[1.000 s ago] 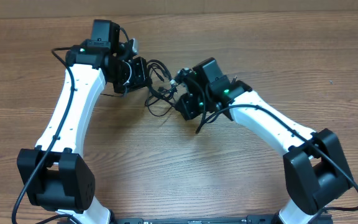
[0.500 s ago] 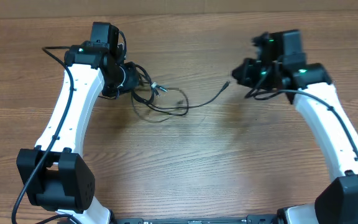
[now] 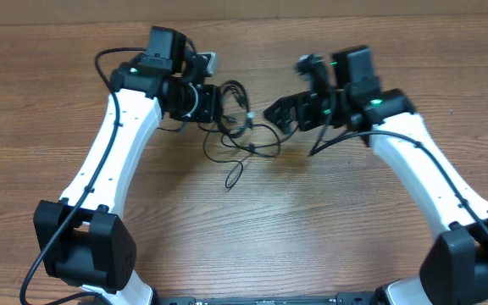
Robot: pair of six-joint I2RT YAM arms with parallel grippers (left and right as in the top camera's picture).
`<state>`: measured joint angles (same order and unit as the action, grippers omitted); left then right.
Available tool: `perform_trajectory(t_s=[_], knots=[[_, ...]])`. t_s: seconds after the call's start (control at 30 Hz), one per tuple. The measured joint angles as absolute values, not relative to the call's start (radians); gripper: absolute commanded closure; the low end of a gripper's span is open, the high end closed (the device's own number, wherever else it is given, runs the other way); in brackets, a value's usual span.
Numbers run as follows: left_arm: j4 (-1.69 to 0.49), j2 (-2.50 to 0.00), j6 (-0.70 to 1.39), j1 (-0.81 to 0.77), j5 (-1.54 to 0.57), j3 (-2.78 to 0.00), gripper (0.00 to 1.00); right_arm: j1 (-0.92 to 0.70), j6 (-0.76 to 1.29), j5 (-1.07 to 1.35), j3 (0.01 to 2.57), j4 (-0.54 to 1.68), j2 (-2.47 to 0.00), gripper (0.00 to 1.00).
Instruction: Untangle cables
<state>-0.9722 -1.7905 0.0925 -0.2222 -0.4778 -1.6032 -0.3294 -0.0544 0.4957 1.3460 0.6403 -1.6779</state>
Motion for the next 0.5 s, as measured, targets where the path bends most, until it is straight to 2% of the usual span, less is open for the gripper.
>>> perform_trajectory(t_s=[0.03,0.1,0.2,0.23,0.27,0.3,0.33,0.5], knots=[[-0.972,-1.790,0.083,-0.224,-0.501,-1.603,0.96,-0.352,-0.082,0.499,1.346,0.625,-1.695,0.00],[-0.972,-1.790,0.070,-0.220,-0.536,-1.603,0.96,-0.379,-0.115,0.498,1.346,0.609,-1.731,0.06],[-0.972,-1.790,0.064,-0.209,-0.567,-1.603,0.96,-0.394,-0.142,0.498,1.346,0.622,-1.801,0.25],[-0.972,-1.790,0.063,-0.206,-0.573,-1.603,0.96,-0.395,-0.140,0.496,1.346,0.633,-1.824,0.40],[-0.972,-1.790,0.063,-0.202,-0.577,-1.603,0.96,-0.394,-0.139,0.494,1.345,0.647,-1.841,0.66],[-0.972,-1.790,0.064,-0.199,-0.582,-1.603,0.96,-0.394,-0.135,0.493,1.343,0.658,-1.848,0.87],[-0.971,-1.790,0.065,-0.194,-0.585,-1.603,0.96,-0.394,-0.132,0.492,1.341,0.671,-1.854,0.96],[-0.964,-1.790,0.107,-0.180,-0.568,-1.603,0.96,-0.381,-0.114,0.497,1.354,0.766,-1.854,0.96]])
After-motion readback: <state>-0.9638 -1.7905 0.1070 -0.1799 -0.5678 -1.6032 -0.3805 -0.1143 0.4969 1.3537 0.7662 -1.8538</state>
